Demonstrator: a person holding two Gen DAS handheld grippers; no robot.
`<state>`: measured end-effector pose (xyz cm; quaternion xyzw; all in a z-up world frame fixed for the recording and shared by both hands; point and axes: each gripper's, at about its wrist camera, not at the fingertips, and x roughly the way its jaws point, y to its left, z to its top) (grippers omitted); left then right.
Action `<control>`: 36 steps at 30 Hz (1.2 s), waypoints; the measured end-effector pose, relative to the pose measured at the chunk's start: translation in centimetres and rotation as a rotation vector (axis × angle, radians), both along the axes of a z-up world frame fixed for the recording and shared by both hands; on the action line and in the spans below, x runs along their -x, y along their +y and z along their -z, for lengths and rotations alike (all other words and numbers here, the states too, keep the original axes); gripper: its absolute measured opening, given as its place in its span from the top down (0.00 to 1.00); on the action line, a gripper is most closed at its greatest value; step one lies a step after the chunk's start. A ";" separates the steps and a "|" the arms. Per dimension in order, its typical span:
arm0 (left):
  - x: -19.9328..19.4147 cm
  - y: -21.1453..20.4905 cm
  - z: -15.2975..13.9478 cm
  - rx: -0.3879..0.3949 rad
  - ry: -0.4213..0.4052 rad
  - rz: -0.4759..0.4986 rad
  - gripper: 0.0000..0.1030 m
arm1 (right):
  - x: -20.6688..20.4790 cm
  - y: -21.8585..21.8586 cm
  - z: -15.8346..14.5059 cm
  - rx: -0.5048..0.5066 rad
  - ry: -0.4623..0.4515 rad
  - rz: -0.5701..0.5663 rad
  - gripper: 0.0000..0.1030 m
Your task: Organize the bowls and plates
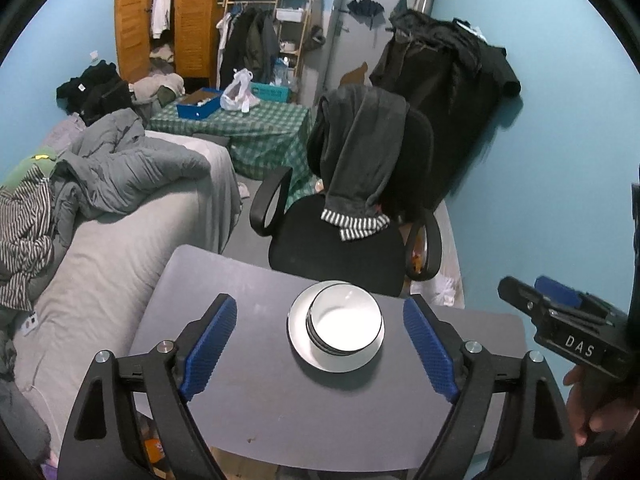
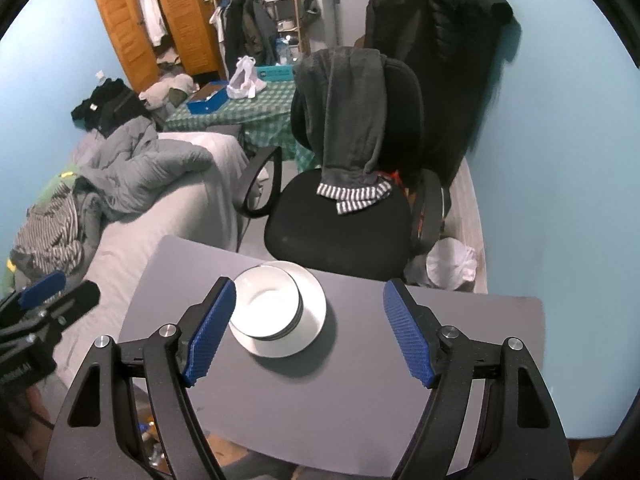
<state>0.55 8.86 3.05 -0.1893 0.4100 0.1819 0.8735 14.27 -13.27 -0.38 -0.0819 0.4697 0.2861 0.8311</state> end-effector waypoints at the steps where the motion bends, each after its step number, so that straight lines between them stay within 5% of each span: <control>1: 0.1 -0.1 -0.1 0.002 -0.002 -0.001 0.16 | 0.1 -0.2 -0.1 -0.003 -0.002 0.006 0.27; 14: 1.0 -2.2 -1.5 -0.102 0.007 0.060 0.16 | 1.1 -1.6 -1.6 -0.023 -0.024 0.045 0.27; 36: 1.1 -2.0 -1.2 -0.093 0.045 0.076 0.16 | 1.7 -1.7 -1.7 -0.015 -0.020 0.039 0.27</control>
